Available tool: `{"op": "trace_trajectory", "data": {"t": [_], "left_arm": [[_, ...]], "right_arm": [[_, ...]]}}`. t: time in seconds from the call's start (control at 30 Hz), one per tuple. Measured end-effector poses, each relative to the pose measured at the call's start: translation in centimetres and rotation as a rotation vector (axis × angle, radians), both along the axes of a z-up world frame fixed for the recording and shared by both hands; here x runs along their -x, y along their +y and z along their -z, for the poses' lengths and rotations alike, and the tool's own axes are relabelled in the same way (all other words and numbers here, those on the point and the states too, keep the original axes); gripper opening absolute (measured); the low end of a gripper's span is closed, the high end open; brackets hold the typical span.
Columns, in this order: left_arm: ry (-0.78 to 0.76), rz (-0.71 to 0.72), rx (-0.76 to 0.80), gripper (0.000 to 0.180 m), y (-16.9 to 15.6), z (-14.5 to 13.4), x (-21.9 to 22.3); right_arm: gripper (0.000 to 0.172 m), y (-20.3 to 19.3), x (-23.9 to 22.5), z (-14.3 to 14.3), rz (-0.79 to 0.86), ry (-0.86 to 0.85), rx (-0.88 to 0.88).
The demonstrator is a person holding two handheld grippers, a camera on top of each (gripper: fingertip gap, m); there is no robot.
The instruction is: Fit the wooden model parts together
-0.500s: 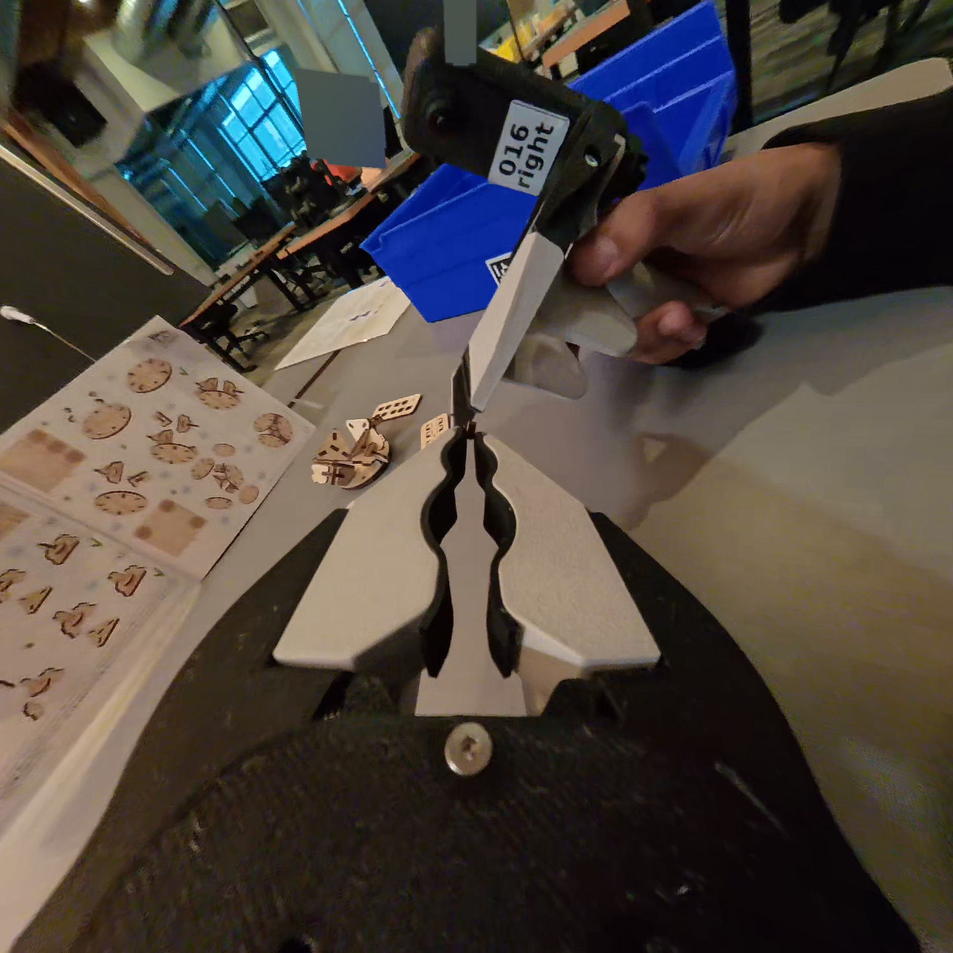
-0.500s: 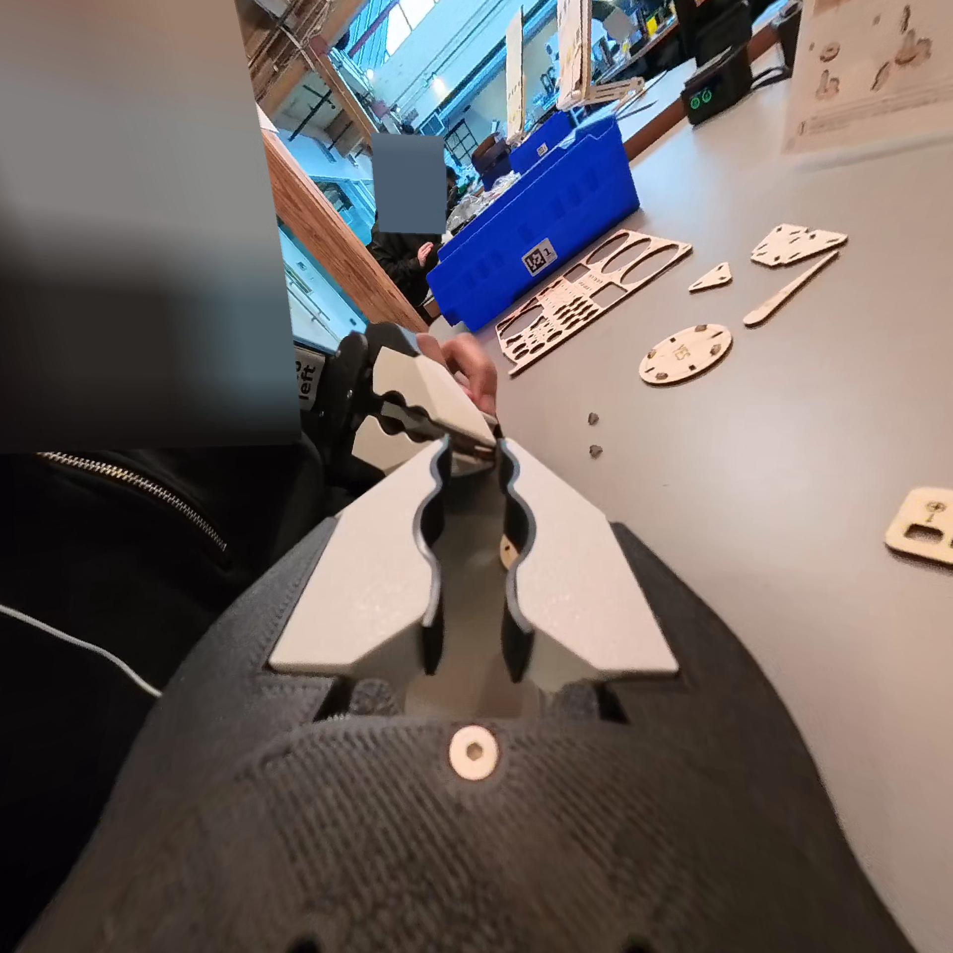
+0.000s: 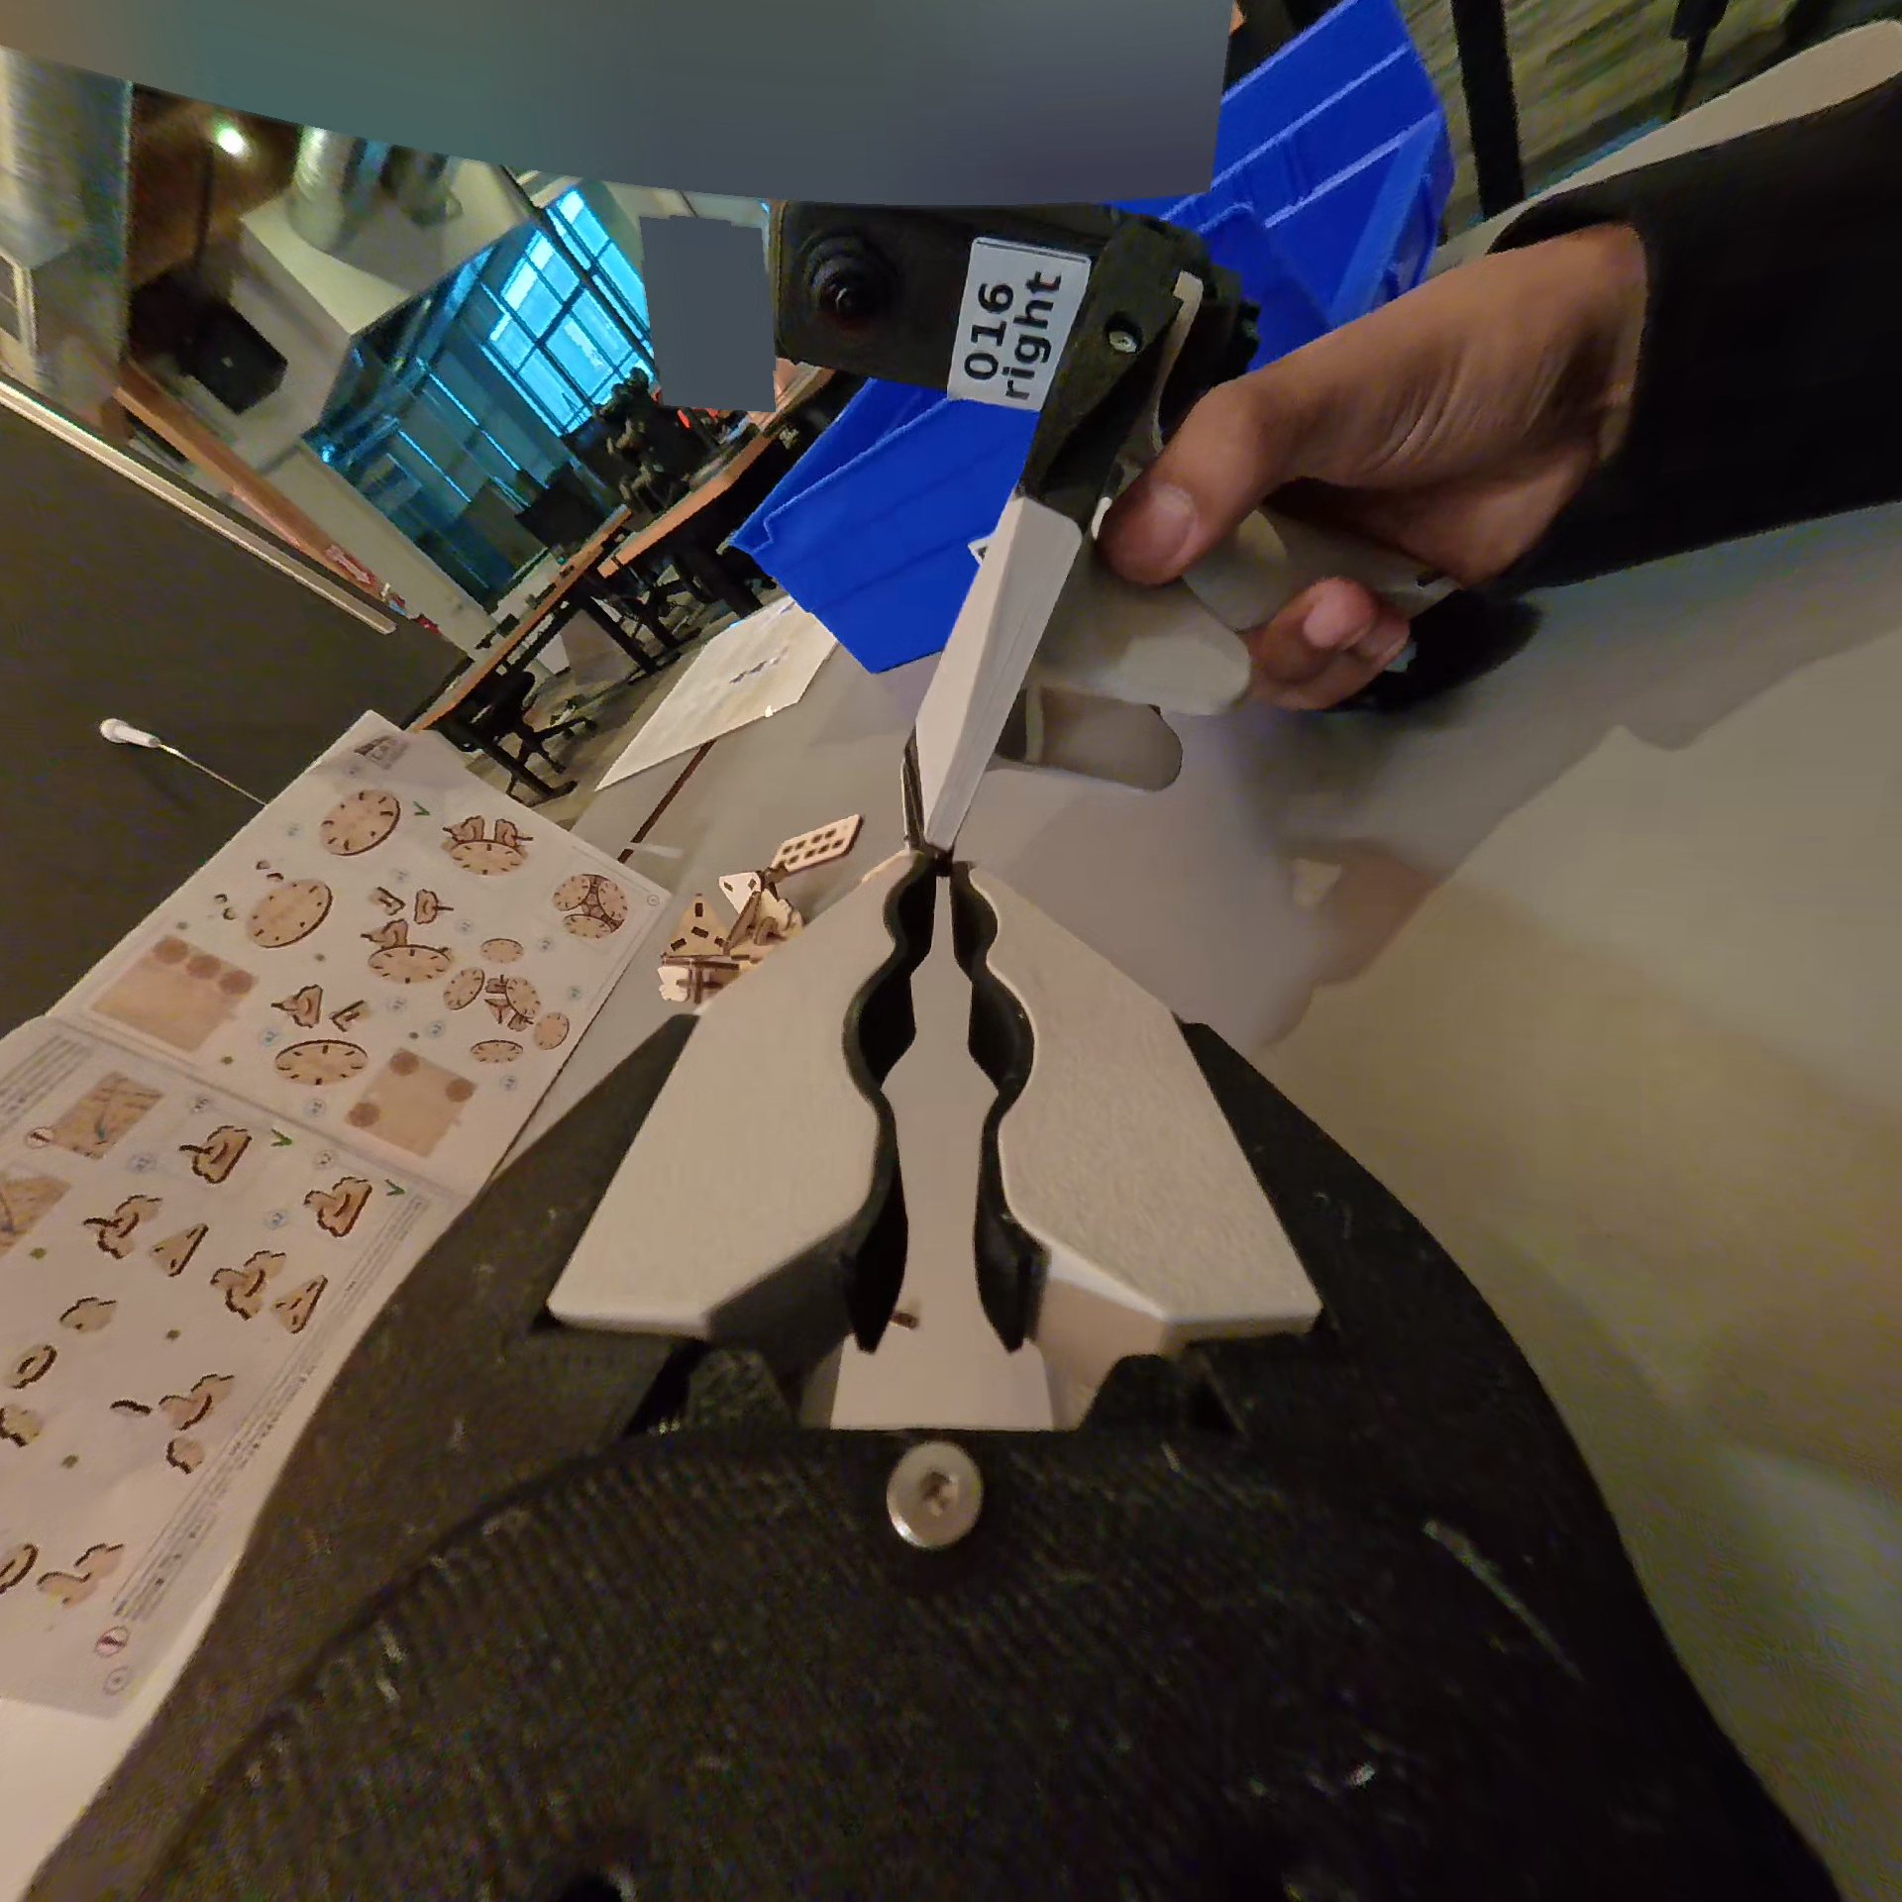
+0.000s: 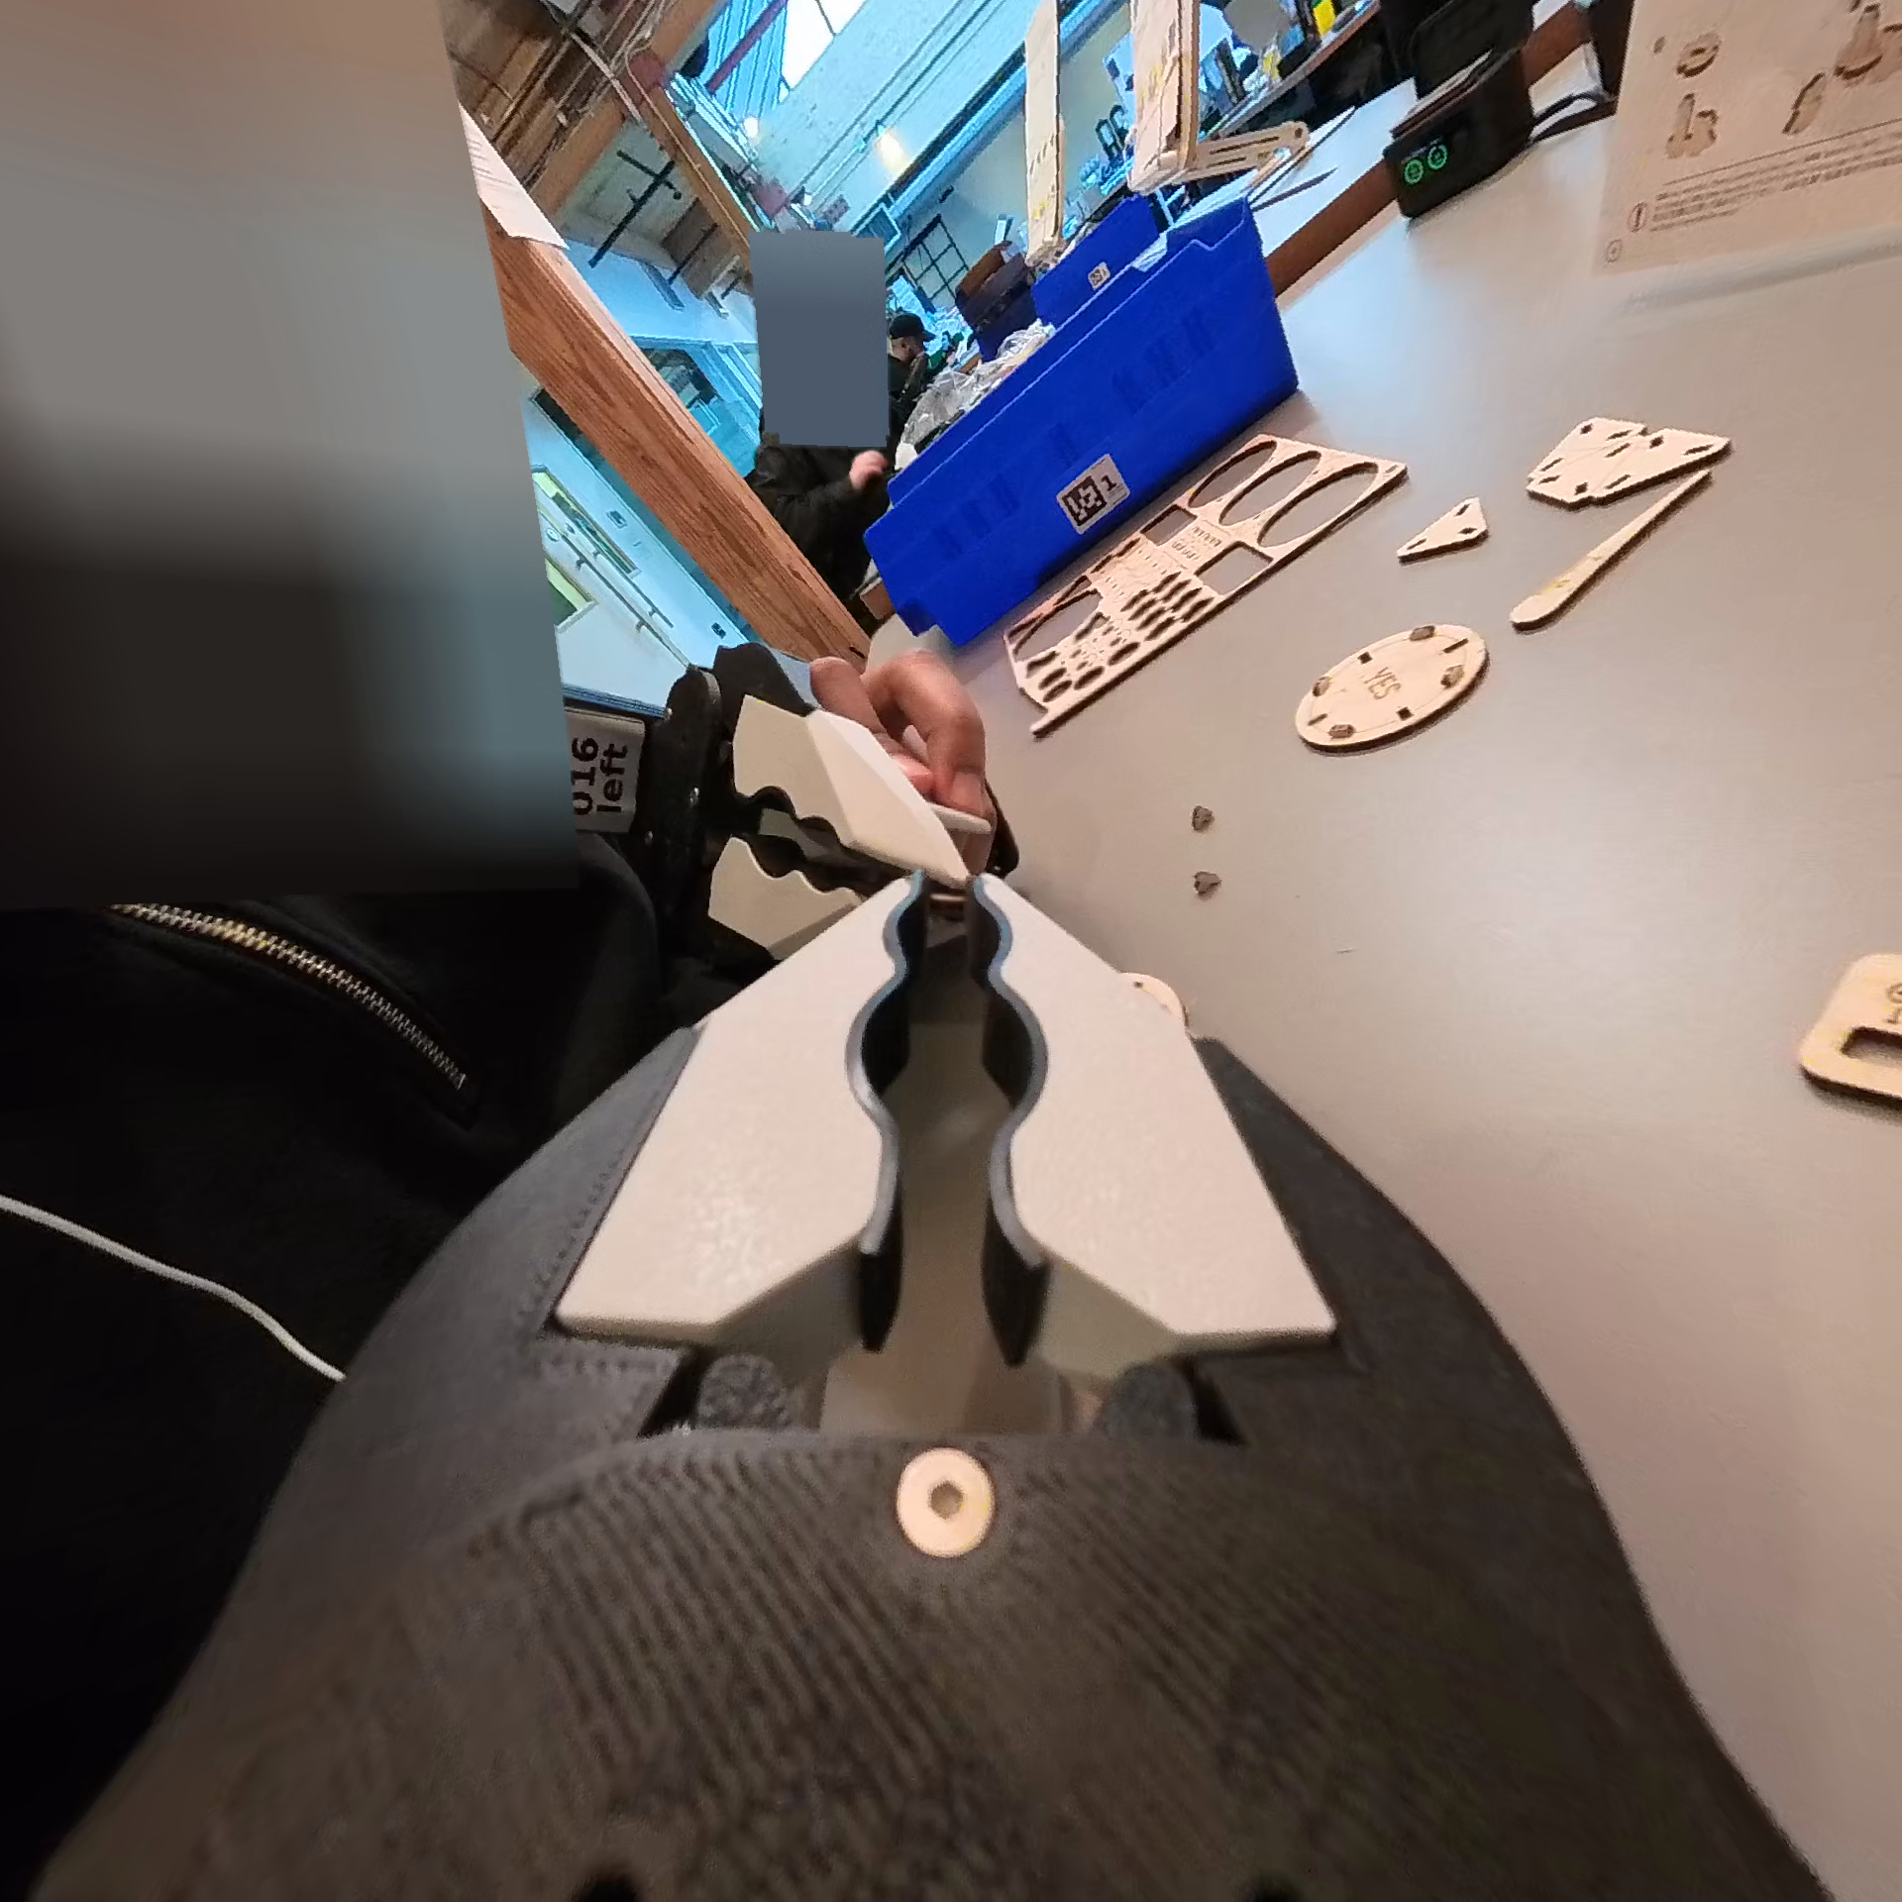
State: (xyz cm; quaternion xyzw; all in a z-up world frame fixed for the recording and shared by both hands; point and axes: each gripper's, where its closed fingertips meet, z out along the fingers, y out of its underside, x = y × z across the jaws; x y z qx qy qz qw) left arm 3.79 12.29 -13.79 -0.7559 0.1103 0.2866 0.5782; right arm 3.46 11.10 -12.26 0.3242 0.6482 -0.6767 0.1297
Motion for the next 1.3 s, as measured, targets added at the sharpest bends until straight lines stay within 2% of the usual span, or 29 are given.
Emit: {"op": "trace_trajectory", "data": {"t": [0.47,0.6,0.7,0.8,0.9,1.07,1.2,1.3], "left_arm": [[-0.050,0.015,-0.019,0.000,0.0,0.0,-0.1],[-0.218,0.073,-0.093,0.018,-0.3,-1.1,-0.4],[-0.353,0.081,-0.164,0.023,-1.0,-2.1,0.4],[-0.495,0.062,-0.190,0.026,-1.7,-2.5,1.7],[-0.658,0.035,-0.099,0.018,-2.2,-1.1,2.6],[-0.889,0.045,0.261,0.017,-3.2,4.6,1.1],[-0.838,0.070,0.289,0.008,-3.4,4.6,0.2],[-0.840,0.067,0.313,0.000,-3.5,4.9,-0.2]], "right_arm": [[0.004,-0.4,0.1,0.4,0.007,0.010,-0.031],[0.004,-0.1,0.6,-0.1,0.037,0.025,-0.019],[0.003,0.2,0.8,-0.3,0.061,0.065,-0.022],[0.004,0.3,0.9,0.1,0.096,0.141,-0.110],[0.004,0.3,0.8,0.5,0.114,0.223,-0.203],[0.004,-0.3,0.3,2.0,0.077,0.237,-0.333],[0.004,-0.9,-0.3,5.9,0.018,0.227,-0.644],[0.004,-1.3,-0.9,6.7,-0.027,0.234,-0.753]]}}
